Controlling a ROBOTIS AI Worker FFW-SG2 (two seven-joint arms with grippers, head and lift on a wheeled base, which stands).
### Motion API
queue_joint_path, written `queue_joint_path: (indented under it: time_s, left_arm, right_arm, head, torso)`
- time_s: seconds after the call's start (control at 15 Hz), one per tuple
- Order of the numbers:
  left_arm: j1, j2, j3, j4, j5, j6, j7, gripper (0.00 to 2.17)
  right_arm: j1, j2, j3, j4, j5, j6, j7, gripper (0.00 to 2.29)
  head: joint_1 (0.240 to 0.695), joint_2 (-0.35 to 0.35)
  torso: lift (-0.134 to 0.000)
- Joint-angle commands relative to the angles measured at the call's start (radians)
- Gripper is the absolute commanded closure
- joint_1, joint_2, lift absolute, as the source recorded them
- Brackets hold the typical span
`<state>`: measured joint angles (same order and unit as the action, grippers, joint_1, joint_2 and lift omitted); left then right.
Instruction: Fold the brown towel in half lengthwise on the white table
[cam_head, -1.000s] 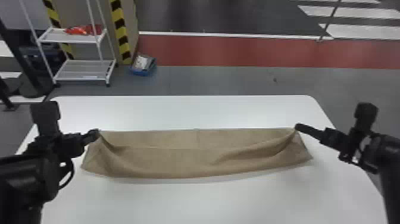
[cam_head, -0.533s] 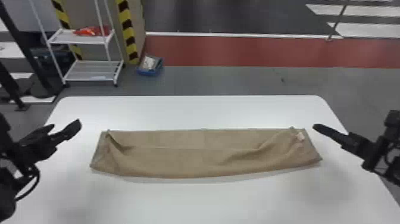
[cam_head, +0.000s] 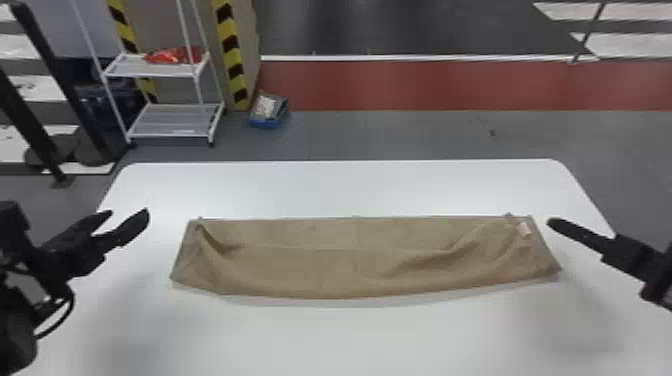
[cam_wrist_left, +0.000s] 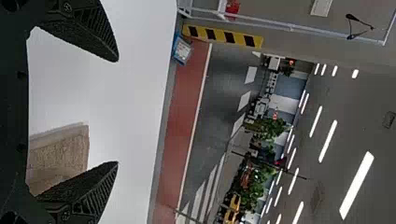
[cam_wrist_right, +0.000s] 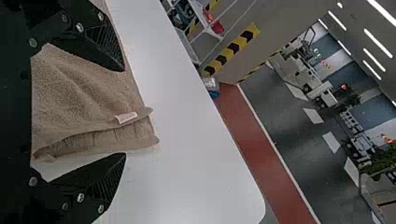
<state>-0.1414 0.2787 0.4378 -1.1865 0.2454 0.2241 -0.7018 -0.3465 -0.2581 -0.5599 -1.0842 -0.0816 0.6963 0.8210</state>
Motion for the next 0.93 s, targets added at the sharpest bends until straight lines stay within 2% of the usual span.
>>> queue_joint_path:
  time_s: [0.0,0.13,0.27,0.33,0.47,0.67,0.87]
  left_arm:
    - [0.017,-0.015,-0.007,-0.022,0.000,-0.004,-0.001,0.11]
    - [0.025,-0.030,-0.019,-0.028,-0.001,-0.007,0.001,0.11]
    - [0.039,-0.035,-0.039,-0.035,-0.003,-0.016,0.010,0.11]
    - [0.040,-0.036,-0.041,-0.035,-0.005,-0.022,0.010,0.11]
    - [0.045,-0.035,-0.044,-0.035,-0.005,-0.038,0.012,0.11]
    - [0.045,-0.033,-0.045,-0.035,-0.012,-0.047,0.010,0.11]
    - [0.045,-0.030,-0.070,-0.031,-0.017,-0.071,0.016,0.10]
  right_arm:
    - [-0.008,0.007,0.060,0.010,0.025,-0.099,-0.052,0.44]
    - [-0.022,0.020,0.140,0.040,0.091,-0.243,-0.143,0.65]
    - [-0.042,0.046,0.176,0.067,0.154,-0.304,-0.172,0.65]
    - [-0.049,0.059,0.180,0.087,0.161,-0.344,-0.177,0.65]
    - [-0.083,0.060,0.190,0.153,0.194,-0.369,-0.180,0.65]
    - [-0.085,0.060,0.207,0.185,0.210,-0.409,-0.244,0.65]
    - [-0.085,0.060,0.210,0.219,0.227,-0.433,-0.275,0.65]
  head:
    - [0.695,0.012]
    - [0.695,0.002]
    - [0.695,-0.004]
    - [0.695,-0.001]
    - [0.695,0.011]
    - [0.695,0.017]
    - [0.695,0.012]
  torso:
    - [-0.057]
    - [-0.057]
    - [-0.057]
    - [-0.057]
    - [-0.057]
    - [-0.057]
    - [-0.057]
